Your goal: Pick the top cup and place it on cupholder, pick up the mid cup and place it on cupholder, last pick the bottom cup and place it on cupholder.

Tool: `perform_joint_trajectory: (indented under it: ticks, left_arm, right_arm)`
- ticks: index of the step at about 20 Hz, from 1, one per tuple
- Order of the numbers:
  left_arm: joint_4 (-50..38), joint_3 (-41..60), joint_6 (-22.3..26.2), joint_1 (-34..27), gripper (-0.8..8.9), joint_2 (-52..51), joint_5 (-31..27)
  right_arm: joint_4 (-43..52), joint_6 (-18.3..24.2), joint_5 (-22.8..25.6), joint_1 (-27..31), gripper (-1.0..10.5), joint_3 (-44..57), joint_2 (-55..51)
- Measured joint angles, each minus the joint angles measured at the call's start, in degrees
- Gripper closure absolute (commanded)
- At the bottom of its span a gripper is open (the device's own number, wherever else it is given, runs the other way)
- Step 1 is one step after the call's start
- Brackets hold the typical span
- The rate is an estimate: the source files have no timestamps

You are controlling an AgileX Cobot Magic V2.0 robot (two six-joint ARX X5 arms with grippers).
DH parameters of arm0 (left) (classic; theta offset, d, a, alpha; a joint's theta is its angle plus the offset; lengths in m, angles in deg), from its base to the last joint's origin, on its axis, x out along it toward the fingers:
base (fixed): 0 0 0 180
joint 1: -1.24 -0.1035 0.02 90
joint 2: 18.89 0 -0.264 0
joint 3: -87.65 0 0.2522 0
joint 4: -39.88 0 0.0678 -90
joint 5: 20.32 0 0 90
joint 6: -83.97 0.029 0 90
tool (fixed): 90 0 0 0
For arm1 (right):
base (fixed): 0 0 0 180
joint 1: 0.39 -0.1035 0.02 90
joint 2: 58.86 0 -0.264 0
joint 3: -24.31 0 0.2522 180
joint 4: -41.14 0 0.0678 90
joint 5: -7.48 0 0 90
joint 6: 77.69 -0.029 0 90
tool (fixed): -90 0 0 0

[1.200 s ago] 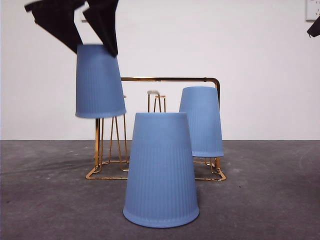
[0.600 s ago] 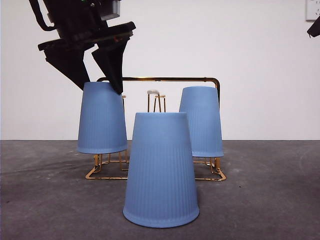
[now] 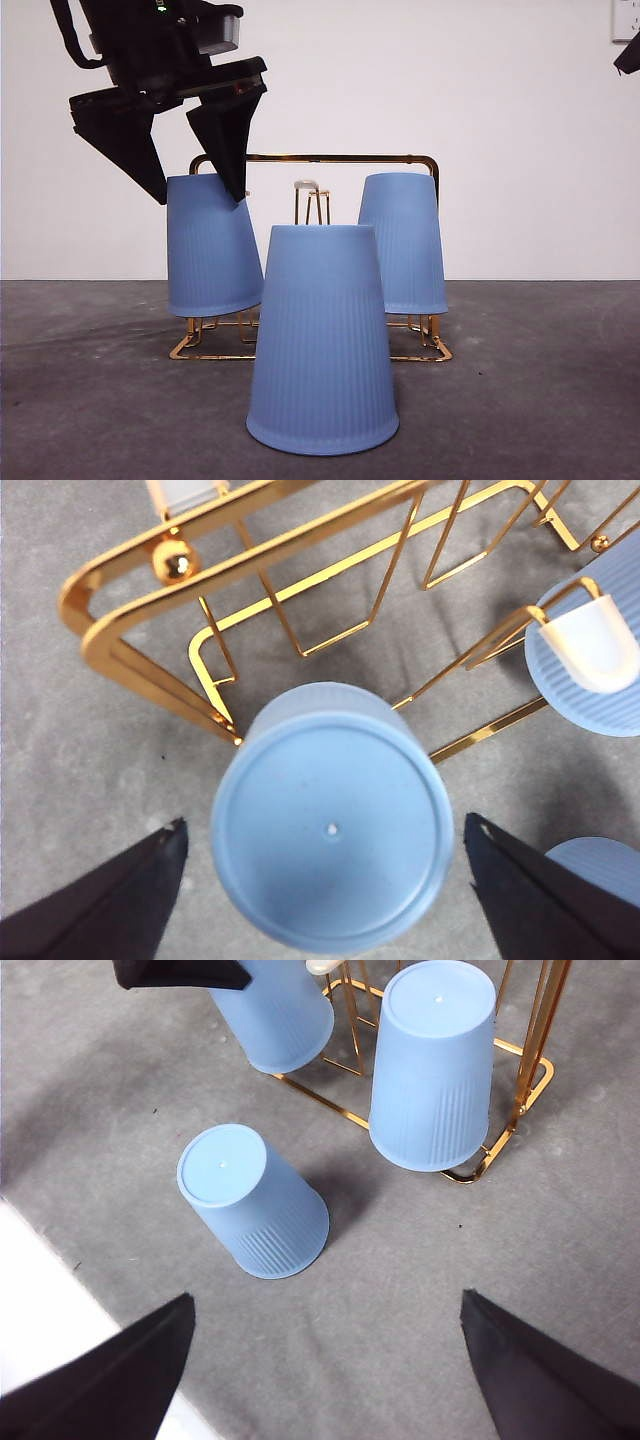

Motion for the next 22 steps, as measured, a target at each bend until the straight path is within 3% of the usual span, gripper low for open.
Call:
perform_joint_trajectory:
  ticks: [4,11,16,22]
  left_arm:
    - [1.99,0.00,0.00,0.00,3.70,-1.22,0.02]
    - [4.81,0.00,-0.68,0.76,3.79,-15.63,0.39]
    - [8.94,-0.02,-1.29,2.99,3.82,-25.14,3.08]
    - [11.10,5.46,-1.55,4.26,3.82,-34.77,7.15]
  right_arm:
    - [0.17,0.00,0.00,0.00,5.2,0.00,0.02]
    - [3.48,-0.02,-0.26,0.00,5.2,0.00,0.87]
    - [7.78,-0.46,-4.37,-0.17,5.2,-1.66,5.84]
    - [10.27,-0.68,-4.79,-3.41,5.2,-5.35,13.75]
